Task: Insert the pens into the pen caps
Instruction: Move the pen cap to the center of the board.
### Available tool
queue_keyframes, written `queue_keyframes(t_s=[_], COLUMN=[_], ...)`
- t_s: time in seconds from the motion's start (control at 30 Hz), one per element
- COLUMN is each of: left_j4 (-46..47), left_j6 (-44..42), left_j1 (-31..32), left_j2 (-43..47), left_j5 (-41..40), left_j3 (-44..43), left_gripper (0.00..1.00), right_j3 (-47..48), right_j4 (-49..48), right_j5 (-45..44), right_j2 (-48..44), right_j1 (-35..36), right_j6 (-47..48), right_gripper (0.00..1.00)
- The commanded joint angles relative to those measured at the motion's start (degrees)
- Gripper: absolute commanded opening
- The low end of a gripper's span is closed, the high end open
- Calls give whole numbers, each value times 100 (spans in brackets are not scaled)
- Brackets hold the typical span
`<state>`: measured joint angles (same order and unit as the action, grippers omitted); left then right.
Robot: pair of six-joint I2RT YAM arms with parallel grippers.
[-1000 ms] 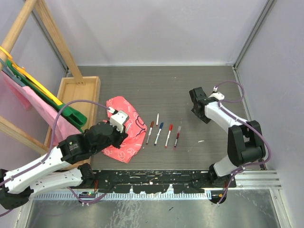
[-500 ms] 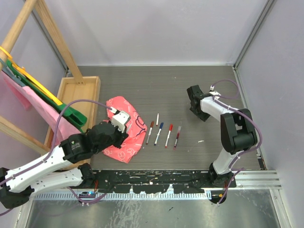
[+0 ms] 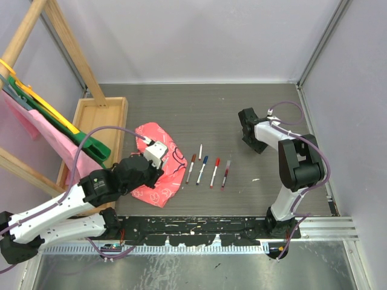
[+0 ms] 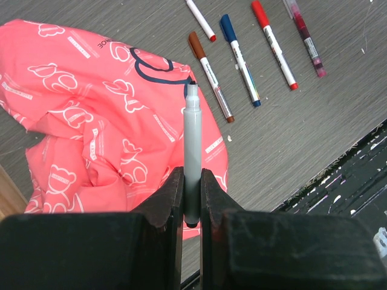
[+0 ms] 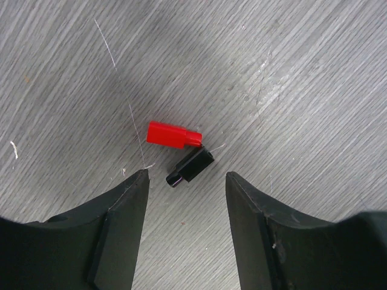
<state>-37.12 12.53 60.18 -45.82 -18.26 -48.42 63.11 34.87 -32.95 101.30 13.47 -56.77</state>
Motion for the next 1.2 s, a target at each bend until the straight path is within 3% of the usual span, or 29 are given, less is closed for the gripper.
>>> queue_keyframes(t_s=[0.0,0.53,0.77,1.17], left_j4=[162,128,144,144], left_j6=[-78,-53,-68,-88], left_j1=[-24,-20,-24,-24], left_j2=[-13,25,25,10], left_j5=[-58,-2,-11,-18], left_j3=[-222,-225,-223,-236], left_gripper=[0,0,0,0], right_j3=[27,-209,-454,-700], right_j4=[-158,-261,-407,-573], right_j5=[-89,-50,10,53], right_j2=[-9,8,-133,-325], right_j1=[-72,-162,-186,-191], right_j6=[-59,51,118,506], right_gripper=[58,51,36,20])
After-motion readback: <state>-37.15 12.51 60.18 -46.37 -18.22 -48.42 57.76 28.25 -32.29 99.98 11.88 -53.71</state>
